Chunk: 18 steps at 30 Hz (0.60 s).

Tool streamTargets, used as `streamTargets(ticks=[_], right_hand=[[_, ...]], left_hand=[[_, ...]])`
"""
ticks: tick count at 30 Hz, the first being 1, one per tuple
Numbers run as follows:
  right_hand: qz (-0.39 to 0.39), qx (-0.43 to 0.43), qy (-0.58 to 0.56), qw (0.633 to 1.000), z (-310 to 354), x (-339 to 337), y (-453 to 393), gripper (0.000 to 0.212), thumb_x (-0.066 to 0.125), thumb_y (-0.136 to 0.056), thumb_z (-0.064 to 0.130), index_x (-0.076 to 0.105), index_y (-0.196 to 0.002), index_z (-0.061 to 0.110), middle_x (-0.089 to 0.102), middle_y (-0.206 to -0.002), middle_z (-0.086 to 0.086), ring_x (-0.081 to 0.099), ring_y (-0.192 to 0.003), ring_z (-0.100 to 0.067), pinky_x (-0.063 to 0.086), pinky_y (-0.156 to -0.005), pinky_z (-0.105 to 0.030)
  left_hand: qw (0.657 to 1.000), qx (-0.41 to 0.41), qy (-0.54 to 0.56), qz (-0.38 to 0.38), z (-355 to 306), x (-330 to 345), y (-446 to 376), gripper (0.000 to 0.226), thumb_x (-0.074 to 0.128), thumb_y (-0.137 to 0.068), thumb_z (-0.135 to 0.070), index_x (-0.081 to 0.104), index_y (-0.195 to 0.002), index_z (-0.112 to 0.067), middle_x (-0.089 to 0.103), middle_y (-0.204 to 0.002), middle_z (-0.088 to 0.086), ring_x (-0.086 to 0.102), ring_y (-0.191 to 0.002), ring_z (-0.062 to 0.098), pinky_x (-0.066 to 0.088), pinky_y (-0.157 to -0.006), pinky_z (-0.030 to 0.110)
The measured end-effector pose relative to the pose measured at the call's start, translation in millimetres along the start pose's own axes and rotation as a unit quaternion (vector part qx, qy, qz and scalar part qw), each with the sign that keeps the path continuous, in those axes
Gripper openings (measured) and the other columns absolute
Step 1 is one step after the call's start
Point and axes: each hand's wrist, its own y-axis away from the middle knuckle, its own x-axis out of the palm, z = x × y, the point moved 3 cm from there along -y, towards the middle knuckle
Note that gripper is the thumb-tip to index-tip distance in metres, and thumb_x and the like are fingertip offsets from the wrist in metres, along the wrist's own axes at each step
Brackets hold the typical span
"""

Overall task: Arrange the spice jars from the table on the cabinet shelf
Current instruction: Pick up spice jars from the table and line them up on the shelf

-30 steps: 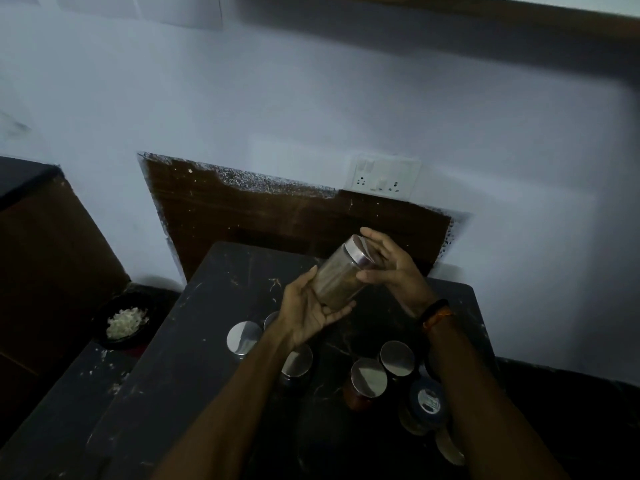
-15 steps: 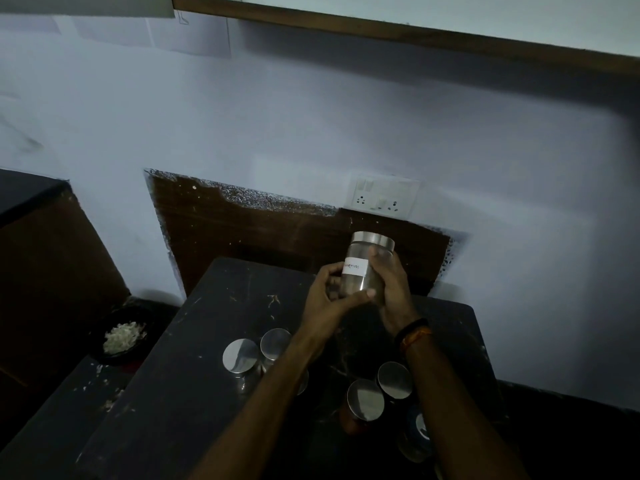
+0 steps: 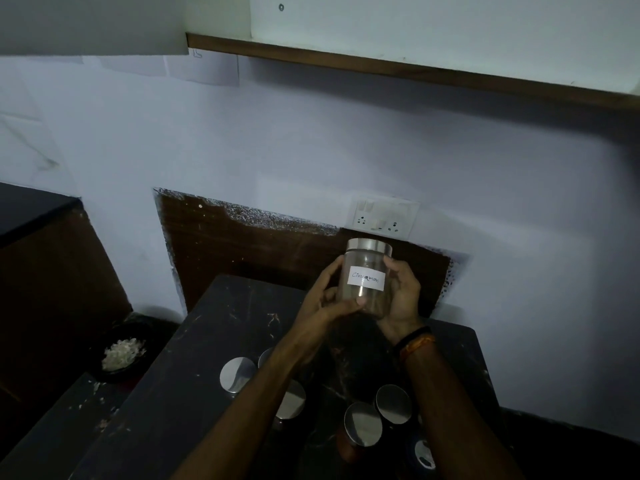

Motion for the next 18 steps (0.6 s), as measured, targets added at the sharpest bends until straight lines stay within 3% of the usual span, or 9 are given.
streamTargets(ticks=[4,8,14,18], right_hand=[[0.035,-0.019,0.059,0.997,29.3,17.8,-8.6,0.054,0.055,-0.092,0.043,0.058,-0.132,0.007,0.067,-0.122,-0.019,0.067,-0.103,-0.03,0.056,-0.085,-0.048],[0.049,-0.045,0.09,0.994,58.4,38.4,-18.6,0.054,0.059,-0.095,0.04,0.053,-0.133,0.003,0.06,-0.131,-0.025,0.062,-0.114,-0.04,0.048,-0.099,-0.058],[0.057,-0.101,0.112,0.987,114.1,72.6,-35.9,0.051,0.059,-0.096,0.037,0.051,-0.134,0.004,0.064,-0.126,-0.023,0.066,-0.106,-0.036,0.051,-0.095,-0.057],[0.068,-0.146,0.135,0.978,153.8,98.2,-48.3,0.05,0.058,-0.096,0.037,0.051,-0.134,0.005,0.065,-0.125,-0.02,0.066,-0.11,-0.038,0.055,-0.093,-0.054]], left_hand=[[0.998,0.039,-0.056,-0.015,-25.0,-2.9,-10.8,0.088,0.08,-0.076,-0.019,0.035,-0.15,-0.039,0.056,-0.14,0.0,0.058,-0.125,0.019,0.055,-0.099,0.045],[0.992,0.066,-0.11,0.018,-57.0,-3.9,-27.8,0.095,0.083,-0.075,-0.019,0.03,-0.152,-0.038,0.051,-0.14,-0.014,0.057,-0.121,0.002,0.056,-0.091,0.024],[0.983,0.098,-0.149,0.046,-115.1,-6.6,-59.7,0.093,0.083,-0.076,-0.024,0.03,-0.148,-0.049,0.062,-0.131,0.004,0.064,-0.116,0.016,0.057,-0.093,0.033],[0.97,0.127,-0.199,0.048,-160.5,-5.5,-77.6,0.093,0.081,-0.073,-0.041,0.026,-0.146,-0.053,0.063,-0.126,-0.005,0.065,-0.111,0.014,0.058,-0.093,0.038]])
